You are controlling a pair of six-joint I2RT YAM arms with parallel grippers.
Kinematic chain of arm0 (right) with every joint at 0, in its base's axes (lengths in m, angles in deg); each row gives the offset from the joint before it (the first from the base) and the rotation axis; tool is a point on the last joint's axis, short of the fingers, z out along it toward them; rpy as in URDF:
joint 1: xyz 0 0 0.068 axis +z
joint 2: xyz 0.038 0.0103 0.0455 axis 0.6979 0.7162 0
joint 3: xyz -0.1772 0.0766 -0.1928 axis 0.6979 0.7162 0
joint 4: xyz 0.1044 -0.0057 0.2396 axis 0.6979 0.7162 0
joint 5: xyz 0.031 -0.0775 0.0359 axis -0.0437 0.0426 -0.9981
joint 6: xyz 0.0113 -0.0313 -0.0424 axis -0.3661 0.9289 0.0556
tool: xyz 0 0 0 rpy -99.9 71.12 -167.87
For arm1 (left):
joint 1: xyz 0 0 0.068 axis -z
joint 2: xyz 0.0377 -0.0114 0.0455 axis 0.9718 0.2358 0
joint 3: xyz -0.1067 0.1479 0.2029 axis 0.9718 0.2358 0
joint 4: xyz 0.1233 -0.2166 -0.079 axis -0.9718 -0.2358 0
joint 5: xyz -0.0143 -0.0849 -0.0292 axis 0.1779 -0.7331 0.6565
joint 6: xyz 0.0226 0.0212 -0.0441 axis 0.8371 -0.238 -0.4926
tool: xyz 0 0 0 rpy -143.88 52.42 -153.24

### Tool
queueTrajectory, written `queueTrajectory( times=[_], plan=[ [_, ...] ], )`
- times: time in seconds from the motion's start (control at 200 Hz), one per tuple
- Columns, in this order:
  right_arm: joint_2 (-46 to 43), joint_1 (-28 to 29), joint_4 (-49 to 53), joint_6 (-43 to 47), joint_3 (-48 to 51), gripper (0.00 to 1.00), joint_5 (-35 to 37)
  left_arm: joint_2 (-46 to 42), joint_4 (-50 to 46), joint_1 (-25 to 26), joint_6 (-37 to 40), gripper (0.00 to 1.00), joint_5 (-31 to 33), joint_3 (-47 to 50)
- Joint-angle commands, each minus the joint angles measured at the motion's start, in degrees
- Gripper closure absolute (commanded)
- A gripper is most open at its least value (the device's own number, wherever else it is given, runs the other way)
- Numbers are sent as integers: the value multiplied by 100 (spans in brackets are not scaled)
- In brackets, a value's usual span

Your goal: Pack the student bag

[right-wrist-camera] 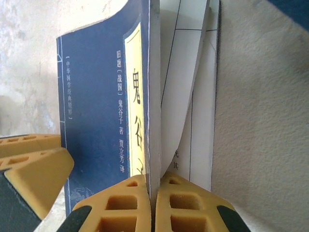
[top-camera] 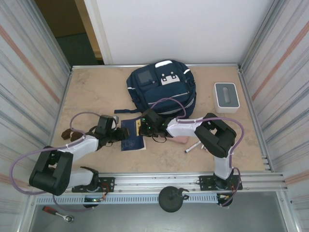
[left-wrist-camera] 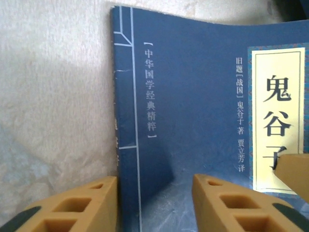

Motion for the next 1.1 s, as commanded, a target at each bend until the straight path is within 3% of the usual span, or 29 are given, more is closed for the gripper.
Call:
queueTrajectory(
  times=[0.0, 0.225, 0.356, 0.476, 0.621, 0.686, 0.746, 0.912, 0.987, 1.037, 1.092],
  plan=[
    [-370, -105, -509, 205, 183, 100, -180, -423, -193, -25, -125, 50, -567, 121],
    [-1235, -522, -935, 686, 459, 100, -1139, -1539, -127, -940, -404, 30, -1360, 131],
    [-1753, -843, -1269, 632, 590, 100, -1689, -1947, 547, -1568, -943, 24, -2529, 161],
    [-2049, -1049, -1494, 586, 574, 100, -2101, -2000, 1075, -1649, -1253, 18, -3155, 54],
    [-2185, -1202, -1742, 441, 492, 100, -2470, -1718, 1925, -1644, -1671, 18, -3793, -18],
    [-2186, -1208, -1871, 435, 478, 100, -2588, -1548, 2254, -1588, -1778, 23, -4039, -49],
    [-2155, -1200, -1990, 384, 487, 100, -2664, -1407, 2373, -1504, -1767, 33, -4158, -118],
    [-2117, -1313, -1959, 395, 627, 100, -2580, -1290, 2749, -1337, -1949, 78, -4105, -165],
    [-2127, -1433, -1872, 454, 746, 100, -2521, -1361, 2762, -1293, -1941, 93, -4044, -194],
    [-2152, -1531, -1759, 502, 782, 90, -2548, -1419, 2805, -1275, -1949, 100, -3996, -220],
    [-2189, -1646, -1556, 642, 785, 65, -2605, -1502, 2947, -1249, -2010, 100, -3973, -246]
  ],
)
